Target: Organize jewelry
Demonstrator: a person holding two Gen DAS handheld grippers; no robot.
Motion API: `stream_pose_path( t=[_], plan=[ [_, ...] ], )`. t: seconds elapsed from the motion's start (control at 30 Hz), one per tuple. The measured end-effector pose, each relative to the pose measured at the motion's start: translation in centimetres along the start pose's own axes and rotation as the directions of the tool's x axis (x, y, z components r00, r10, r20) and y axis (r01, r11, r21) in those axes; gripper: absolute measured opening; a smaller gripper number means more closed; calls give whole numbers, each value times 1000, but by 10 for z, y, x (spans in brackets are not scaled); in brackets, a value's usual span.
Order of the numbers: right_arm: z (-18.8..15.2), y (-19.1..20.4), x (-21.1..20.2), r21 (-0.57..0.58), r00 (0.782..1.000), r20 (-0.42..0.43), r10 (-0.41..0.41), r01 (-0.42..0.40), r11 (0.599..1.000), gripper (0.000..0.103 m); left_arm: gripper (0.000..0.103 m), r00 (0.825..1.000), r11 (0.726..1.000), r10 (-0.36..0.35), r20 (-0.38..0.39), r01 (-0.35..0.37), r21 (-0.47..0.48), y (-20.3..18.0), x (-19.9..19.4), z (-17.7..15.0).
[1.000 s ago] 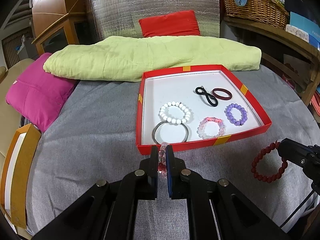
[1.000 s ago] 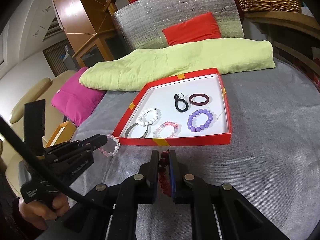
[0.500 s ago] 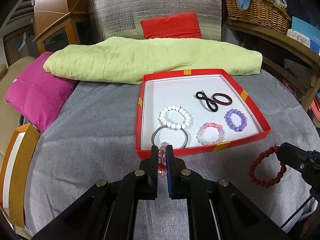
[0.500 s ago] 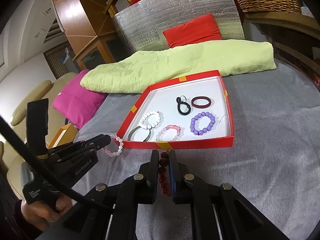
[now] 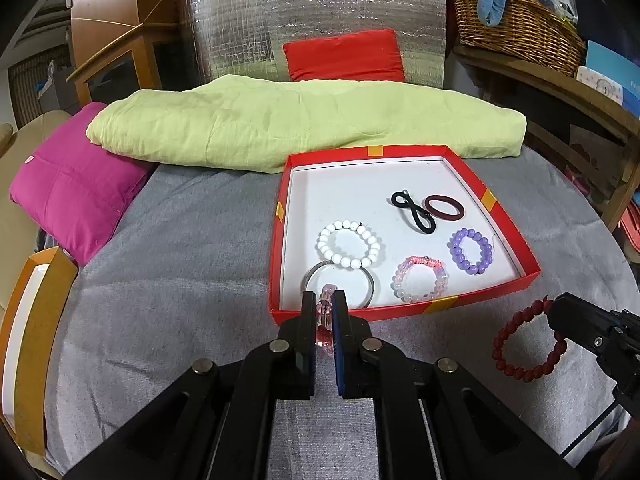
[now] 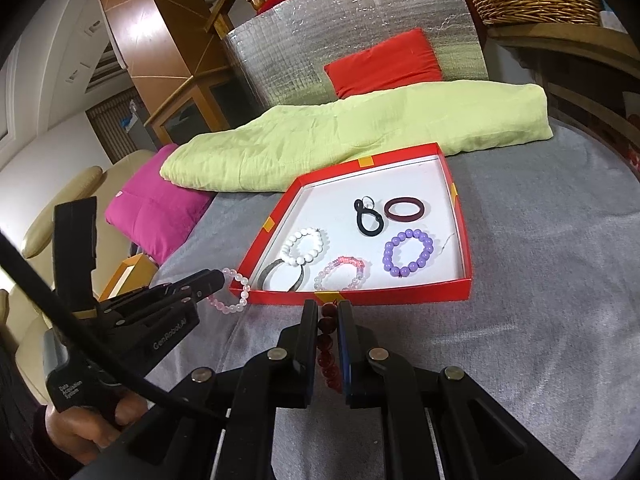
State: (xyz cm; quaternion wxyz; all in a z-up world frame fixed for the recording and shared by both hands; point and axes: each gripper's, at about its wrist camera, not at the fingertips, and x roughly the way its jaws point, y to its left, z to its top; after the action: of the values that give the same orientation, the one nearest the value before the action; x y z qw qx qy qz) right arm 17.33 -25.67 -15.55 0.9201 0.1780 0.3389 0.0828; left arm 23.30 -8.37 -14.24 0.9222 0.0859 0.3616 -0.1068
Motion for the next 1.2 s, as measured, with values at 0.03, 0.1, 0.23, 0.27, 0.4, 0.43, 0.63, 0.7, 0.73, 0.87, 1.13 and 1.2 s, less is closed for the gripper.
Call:
stream_pose_path(
  t=[0.03, 0.1, 0.23, 0.27, 0.4, 0.43, 0.63, 0.7, 0.73, 0.87, 1.13, 1.2],
  plan=[
    [0, 0, 0, 1, 1000, 2, 0, 0, 1000, 10, 8, 1000, 1000, 0, 1, 0, 0, 0, 0, 0],
    [1, 0, 0, 5, 1000, 4, 2, -2, 1000, 10, 8, 1000, 1000, -1, 2, 1, -3, 0, 0, 1],
    [3, 0, 0, 10, 1000, 9, 1, -1, 1000, 10, 8, 1000, 1000, -1, 5, 1, -5, 1, 0, 2],
    [4, -1, 0, 12, 1000, 11, 0, 0, 1000, 10, 8, 1000, 1000, -1, 5, 1, -7, 1, 0, 2],
    [7, -2, 0, 21, 1000, 18, 1, -1, 1000, 10, 8, 1000, 1000, -1, 3, 1, -11, 1, 2, 4],
    [8, -2, 0, 22, 1000, 21, 0, -1, 1000, 10, 8, 1000, 1000, -2, 3, 2, -13, 1, 2, 4],
    [10, -3, 1, 31, 1000, 22, 1, -2, 1000, 10, 8, 1000, 1000, -7, 0, 7, -19, 2, 5, 6],
    [11, -3, 3, 33, 1000, 22, 2, -2, 999, 10, 8, 1000, 1000, -7, -2, 7, -21, 2, 6, 7],
    [12, -3, 3, 33, 1000, 22, 1, -2, 999, 10, 8, 1000, 1000, -7, -2, 7, -23, 2, 7, 7],
    [14, -3, 5, 39, 1000, 24, 3, -4, 999, 10, 8, 1000, 1000, -7, -3, 7, -23, 1, 9, 8],
    [20, -5, 9, 52, 1000, 28, 8, -10, 999, 10, 8, 1000, 1000, -12, -6, 12, -27, -2, 12, 10],
    [21, -5, 9, 51, 999, 31, 10, -11, 999, 10, 8, 1000, 1000, -13, -4, 13, -28, -2, 13, 11]
  ],
)
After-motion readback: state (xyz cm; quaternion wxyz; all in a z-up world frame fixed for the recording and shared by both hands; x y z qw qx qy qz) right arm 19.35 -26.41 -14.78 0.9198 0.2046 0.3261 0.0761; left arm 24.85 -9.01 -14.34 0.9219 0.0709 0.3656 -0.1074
